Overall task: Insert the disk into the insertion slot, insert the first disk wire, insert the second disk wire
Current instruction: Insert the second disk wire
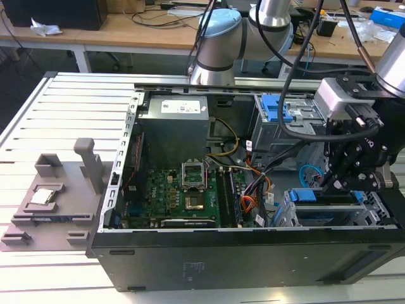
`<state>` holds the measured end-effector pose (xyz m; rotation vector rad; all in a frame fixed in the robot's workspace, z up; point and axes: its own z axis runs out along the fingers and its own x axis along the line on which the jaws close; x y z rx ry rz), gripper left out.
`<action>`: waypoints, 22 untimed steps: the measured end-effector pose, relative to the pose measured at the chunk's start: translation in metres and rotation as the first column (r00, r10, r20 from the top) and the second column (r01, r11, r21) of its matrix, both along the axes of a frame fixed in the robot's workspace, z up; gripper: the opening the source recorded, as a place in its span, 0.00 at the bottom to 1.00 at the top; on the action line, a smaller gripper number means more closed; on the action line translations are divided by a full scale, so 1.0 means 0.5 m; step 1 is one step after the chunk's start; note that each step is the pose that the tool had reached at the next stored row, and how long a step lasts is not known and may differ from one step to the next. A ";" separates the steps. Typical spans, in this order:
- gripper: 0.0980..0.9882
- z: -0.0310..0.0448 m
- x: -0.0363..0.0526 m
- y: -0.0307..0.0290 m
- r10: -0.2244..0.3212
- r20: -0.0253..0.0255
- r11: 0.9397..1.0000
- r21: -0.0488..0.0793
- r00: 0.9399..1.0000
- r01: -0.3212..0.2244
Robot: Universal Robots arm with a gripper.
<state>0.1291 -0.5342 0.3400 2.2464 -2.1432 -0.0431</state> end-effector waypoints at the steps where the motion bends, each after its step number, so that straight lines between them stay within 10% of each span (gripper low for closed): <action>1: 0.07 -0.002 0.000 0.000 0.000 0.000 1.000 0.000 1.000 0.000; 12: 0.16 -0.008 0.000 -0.001 0.000 0.000 1.000 0.000 1.000 0.000; 19: 0.01 0.083 -0.001 0.001 0.003 0.003 1.000 -0.001 1.000 -0.003; 22: 0.01 0.091 -0.001 0.001 0.004 0.004 1.000 0.000 1.000 -0.004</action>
